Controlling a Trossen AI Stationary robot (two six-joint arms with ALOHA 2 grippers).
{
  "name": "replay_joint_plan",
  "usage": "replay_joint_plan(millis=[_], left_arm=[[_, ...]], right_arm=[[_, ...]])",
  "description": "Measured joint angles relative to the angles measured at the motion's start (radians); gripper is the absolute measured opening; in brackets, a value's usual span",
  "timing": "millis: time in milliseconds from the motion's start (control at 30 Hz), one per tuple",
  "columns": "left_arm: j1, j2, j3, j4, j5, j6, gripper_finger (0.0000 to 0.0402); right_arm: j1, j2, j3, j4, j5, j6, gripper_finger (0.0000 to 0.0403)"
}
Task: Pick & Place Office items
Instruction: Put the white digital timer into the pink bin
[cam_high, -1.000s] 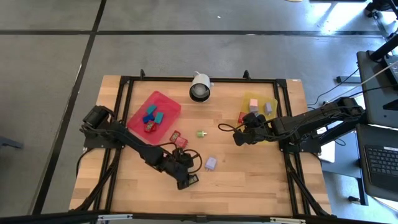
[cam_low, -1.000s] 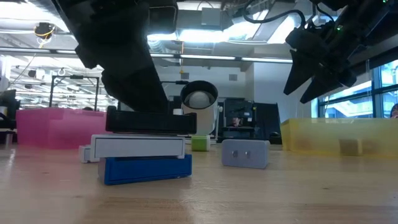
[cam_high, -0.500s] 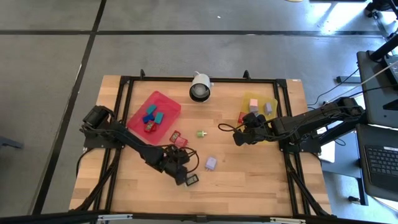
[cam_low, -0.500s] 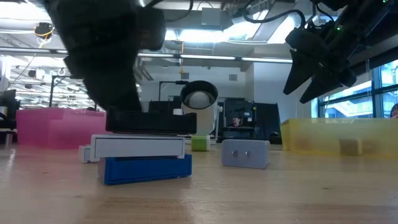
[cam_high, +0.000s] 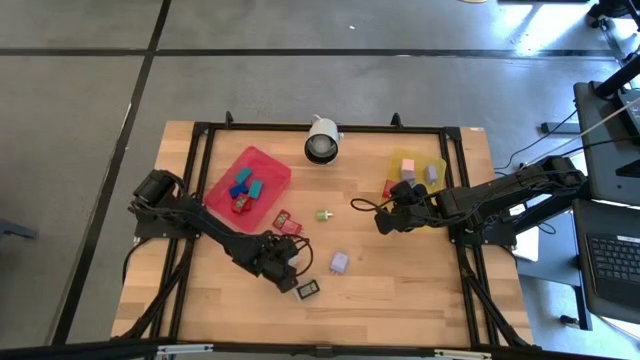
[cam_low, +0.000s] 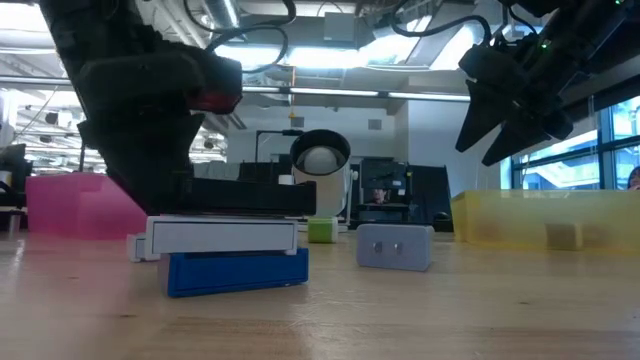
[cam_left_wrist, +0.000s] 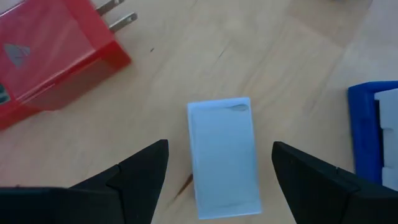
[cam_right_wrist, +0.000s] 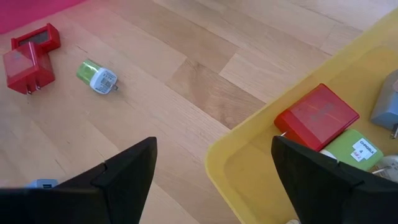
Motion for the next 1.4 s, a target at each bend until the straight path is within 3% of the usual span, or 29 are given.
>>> replay_joint_plan(millis=[533, 933, 1400], left_arm=[[0.000, 0.000, -0.048, 0.001, -0.050, 0.000, 0.0273], [0.000, 0.000, -0.047, 0.004, -0.049, 0.013, 0.0151], [0.000, -0.011, -0.047, 0.073, -0.045, 0.050, 0.0160]], right_arm=[[0.000, 0.000, 0.000, 0.000, 0.000, 0.000, 0.0318], [0.000, 0.000, 0.000, 0.000, 0.000, 0.000, 0.0318], [0.000, 0.000, 0.000, 0.001, 0.000, 0.000, 0.0318]])
